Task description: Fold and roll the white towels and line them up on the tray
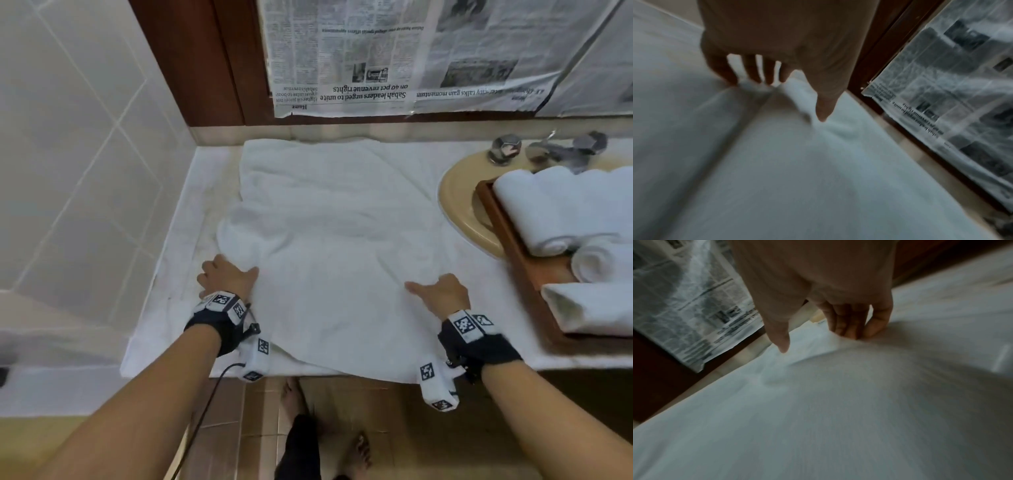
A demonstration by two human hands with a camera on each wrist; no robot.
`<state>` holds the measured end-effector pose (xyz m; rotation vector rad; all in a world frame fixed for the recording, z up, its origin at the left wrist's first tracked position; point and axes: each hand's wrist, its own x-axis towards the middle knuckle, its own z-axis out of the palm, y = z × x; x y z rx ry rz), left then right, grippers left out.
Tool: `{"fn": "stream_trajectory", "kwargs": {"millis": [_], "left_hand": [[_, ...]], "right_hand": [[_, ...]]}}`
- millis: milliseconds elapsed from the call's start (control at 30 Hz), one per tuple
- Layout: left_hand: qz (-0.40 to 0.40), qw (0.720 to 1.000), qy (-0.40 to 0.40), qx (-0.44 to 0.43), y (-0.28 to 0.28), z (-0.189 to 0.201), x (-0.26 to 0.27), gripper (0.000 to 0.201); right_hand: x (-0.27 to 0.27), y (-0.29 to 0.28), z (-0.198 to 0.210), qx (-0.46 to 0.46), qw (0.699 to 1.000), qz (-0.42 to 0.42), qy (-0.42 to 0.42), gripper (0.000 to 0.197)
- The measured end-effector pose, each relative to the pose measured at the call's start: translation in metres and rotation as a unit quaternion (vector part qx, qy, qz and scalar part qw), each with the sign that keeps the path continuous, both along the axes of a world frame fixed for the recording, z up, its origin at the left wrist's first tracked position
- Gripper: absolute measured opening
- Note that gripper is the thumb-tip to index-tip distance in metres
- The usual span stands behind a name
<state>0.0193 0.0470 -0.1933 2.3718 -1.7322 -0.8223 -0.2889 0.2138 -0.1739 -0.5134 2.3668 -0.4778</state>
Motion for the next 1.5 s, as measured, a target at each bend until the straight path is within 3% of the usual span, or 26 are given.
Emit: {"fn": "stream_trajectory", "kwargs": {"millis": [100, 167, 267, 333, 400, 467, 533, 600, 667, 700, 800, 867, 933, 1000, 1033, 1100, 1167, 1200, 1300, 1367, 1433, 1500], "left_hand": [[-0.022, 1.0, 0.009, 0.005, 0.015, -0.005, 0.016, 0.068], [-0.047, 0.996, 0.069, 0.033, 0.023, 0.002, 0.027, 0.057], [-0.029, 0.972, 0.224, 0.061, 0.042, 0.022, 0.048, 0.035], [0.0, 0.933, 0.336, 0.125, 0.06, 0.032, 0.063, 0.046], [0.029, 0.877, 0.432, 0.207, 0.077, 0.035, 0.07, 0.064], [0.048, 0.838, 0.483, 0.251, 0.089, 0.037, 0.066, 0.057], [0.056, 0.833, 0.499, 0.233, 0.093, 0.037, 0.059, 0.045], [0.038, 0.837, 0.509, 0.195, 0.09, 0.038, 0.061, 0.062], [0.003, 0.855, 0.478, 0.2, 0.085, 0.04, 0.074, 0.095], [-0.015, 0.867, 0.446, 0.223, 0.086, 0.043, 0.082, 0.101], [-0.065, 0.93, 0.249, 0.261, 0.071, 0.038, 0.104, 0.086], [-0.07, 0.948, 0.207, 0.233, 0.066, 0.033, 0.102, 0.077], [-0.013, 0.94, 0.292, 0.175, 0.067, 0.029, 0.089, 0.068], [-0.002, 0.918, 0.366, 0.156, 0.072, 0.032, 0.078, 0.048], [-0.03, 0.92, 0.353, 0.167, 0.072, 0.032, 0.077, 0.047], [-0.111, 0.952, 0.192, 0.209, 0.064, 0.027, 0.09, 0.048], [-0.173, 0.949, -0.013, 0.264, 0.055, 0.025, 0.102, 0.044], [-0.177, 0.943, -0.072, 0.272, 0.051, 0.024, 0.103, 0.047], [-0.146, 0.965, -0.09, 0.198, 0.041, 0.025, 0.082, 0.064], [-0.132, 0.975, -0.062, 0.17, 0.035, 0.022, 0.068, 0.072], [-0.15, 0.96, -0.071, 0.223, 0.029, 0.022, 0.065, 0.055], [-0.139, 0.948, -0.073, 0.276, 0.016, 0.02, 0.072, 0.04]], "right_hand": [[0.011, 0.018, -0.008, -0.005, 0.999, 0.04, 0.01, 0.039], [0.007, 0.028, -0.005, -0.058, 0.998, 0.03, -0.014, 0.024], [-0.012, 0.046, 0.006, -0.146, 0.985, -0.039, -0.08, 0.028], [-0.023, 0.06, 0.009, -0.087, 0.989, -0.003, -0.117, 0.036], [-0.028, 0.071, 0.01, 0.006, 0.988, 0.027, -0.15, 0.037], [-0.028, 0.072, 0.007, 0.003, 0.986, 0.016, -0.169, 0.042], [-0.028, 0.066, 0.002, -0.039, 0.988, -0.011, -0.149, 0.041], [-0.029, 0.058, -0.004, -0.03, 0.992, 0.024, -0.123, 0.028], [-0.035, 0.054, -0.008, -0.004, 0.994, 0.051, -0.095, 0.008], [-0.041, 0.054, -0.011, 0.008, 0.995, 0.049, -0.085, 0.008], [-0.048, 0.052, -0.012, 0.037, 0.994, 0.058, -0.085, 0.016], [-0.047, 0.047, -0.009, 0.048, 0.991, 0.082, -0.094, 0.016], [-0.048, 0.037, -0.009, 0.007, 0.995, 0.05, -0.088, 0.029], [-0.051, 0.028, -0.009, -0.014, 0.997, 0.047, -0.064, 0.021], [-0.054, 0.025, -0.01, -0.006, 0.997, 0.056, -0.051, 0.014], [-0.06, 0.024, -0.01, 0.018, 0.997, 0.066, -0.034, 0.011], [-0.063, 0.024, -0.009, 0.05, 0.996, 0.062, -0.029, 0.023], [-0.063, 0.023, -0.01, 0.061, 0.996, 0.064, -0.034, 0.03], [-0.056, 0.015, -0.008, 0.039, 0.997, 0.061, -0.037, 0.042], [-0.055, 0.005, -0.011, 0.022, 0.997, 0.065, -0.025, 0.037], [-0.06, 0.0, -0.008, 0.071, 0.993, 0.093, -0.021, 0.03], [-0.067, -0.003, -0.004, 0.12, 0.987, 0.102, -0.026, 0.036]]}}
